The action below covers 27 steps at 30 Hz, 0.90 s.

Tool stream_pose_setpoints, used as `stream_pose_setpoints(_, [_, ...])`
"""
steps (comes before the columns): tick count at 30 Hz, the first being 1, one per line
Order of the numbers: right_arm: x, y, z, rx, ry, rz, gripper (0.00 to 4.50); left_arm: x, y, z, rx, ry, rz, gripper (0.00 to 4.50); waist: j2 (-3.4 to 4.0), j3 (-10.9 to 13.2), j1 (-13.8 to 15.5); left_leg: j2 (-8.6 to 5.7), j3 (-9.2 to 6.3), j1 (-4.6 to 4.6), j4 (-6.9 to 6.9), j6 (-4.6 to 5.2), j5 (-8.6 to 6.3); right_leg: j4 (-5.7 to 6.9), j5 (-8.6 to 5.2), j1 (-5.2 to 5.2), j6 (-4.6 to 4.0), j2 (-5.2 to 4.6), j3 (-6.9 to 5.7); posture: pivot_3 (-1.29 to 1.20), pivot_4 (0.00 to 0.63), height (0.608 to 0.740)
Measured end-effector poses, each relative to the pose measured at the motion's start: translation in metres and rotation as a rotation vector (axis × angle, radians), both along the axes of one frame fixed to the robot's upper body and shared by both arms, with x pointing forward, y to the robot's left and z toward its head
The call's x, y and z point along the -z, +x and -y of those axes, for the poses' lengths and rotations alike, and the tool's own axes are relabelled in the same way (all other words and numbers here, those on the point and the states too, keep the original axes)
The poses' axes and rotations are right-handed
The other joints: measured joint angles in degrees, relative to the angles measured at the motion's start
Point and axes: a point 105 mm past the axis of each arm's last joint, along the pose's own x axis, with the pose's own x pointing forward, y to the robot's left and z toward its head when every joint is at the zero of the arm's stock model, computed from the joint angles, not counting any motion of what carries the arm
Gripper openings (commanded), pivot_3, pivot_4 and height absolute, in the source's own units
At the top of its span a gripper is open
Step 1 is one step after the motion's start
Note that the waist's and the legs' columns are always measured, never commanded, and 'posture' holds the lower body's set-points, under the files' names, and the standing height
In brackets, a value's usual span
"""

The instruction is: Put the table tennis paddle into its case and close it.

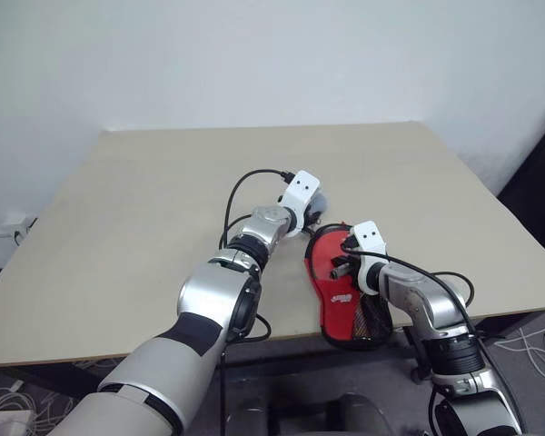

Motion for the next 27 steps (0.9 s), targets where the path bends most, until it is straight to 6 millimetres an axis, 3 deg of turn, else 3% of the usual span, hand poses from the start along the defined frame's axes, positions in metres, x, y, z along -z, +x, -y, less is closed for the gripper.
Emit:
stream_pose_setpoints(5, [-0.002, 0.007, 0.005, 0.056, 0.051, 0.010, 0.00, 0.006, 0.000, -0.013, -0.002, -0.004, -0.003, 1.40, 0.01, 0.0, 0.0, -0.01, 0.00, -0.03, 0.02, 0.00, 0.00, 0.00, 0.01, -0.01, -0.01, -0.02, 0.00, 0.00, 0.000, 0.724])
stream_pose_setpoints(6, [-0.003, 0.010, 0.008, 0.074, 0.055, 0.012, 0.18, 0.008, 0.000, -0.015, -0.001, -0.006, -0.006, 1.37, 0.02, 0.0, 0.1, -0.02, -0.01, -0.06, 0.04, 0.00, 0.00, 0.00, 0.02, -0.01, -0.02, -0.03, -0.01, 0.00, 0.000, 0.724])
stream_pose_setpoints(8, [-0.004, 0.014, 0.014, 0.102, 0.059, 0.012, 0.57, 0.011, -0.001, -0.020, -0.007, -0.010, -0.015, 1.36, 0.02, 0.0, 0.0, -0.03, -0.01, -0.10, 0.07, 0.00, 0.00, 0.00, 0.05, -0.03, -0.07, -0.05, -0.01, 0.00, 0.000, 0.724])
stream_pose_setpoints(14, [-0.007, 0.022, 0.020, 0.126, 0.063, 0.014, 2.56, 0.011, 0.000, -0.024, -0.019, -0.032, -0.016, 1.36, 0.02, 0.0, 0.0, -0.03, 0.01, -0.14, 0.06, 0.01, 0.00, 0.00, 0.08, -0.09, -0.11, -0.02, 0.00, 0.00, 0.000, 0.724])
stream_pose_setpoints(20, [-0.010, 0.022, 0.028, 0.134, 0.098, -0.027, 2.56, 0.009, -0.001, -0.023, -0.011, -0.054, -0.018, 1.36, 0.03, 0.0, 0.0, -0.04, 0.01, -0.17, 0.07, 0.02, 0.01, 0.00, 0.09, -0.11, -0.13, -0.03, 0.00, 0.00, 0.000, 0.724])
stream_pose_setpoints(27, [-0.027, 0.010, 0.060, 0.139, 0.107, -0.084, 2.56, 0.007, -0.001, -0.022, 0.006, -0.065, -0.010, 1.36, 0.04, 0.0, 0.0, -0.06, 0.00, -0.94, 0.33, 0.17, 0.15, 0.18, 0.20, -0.83, -0.27, -0.04, 0.03, 0.00, 0.000, 0.724])
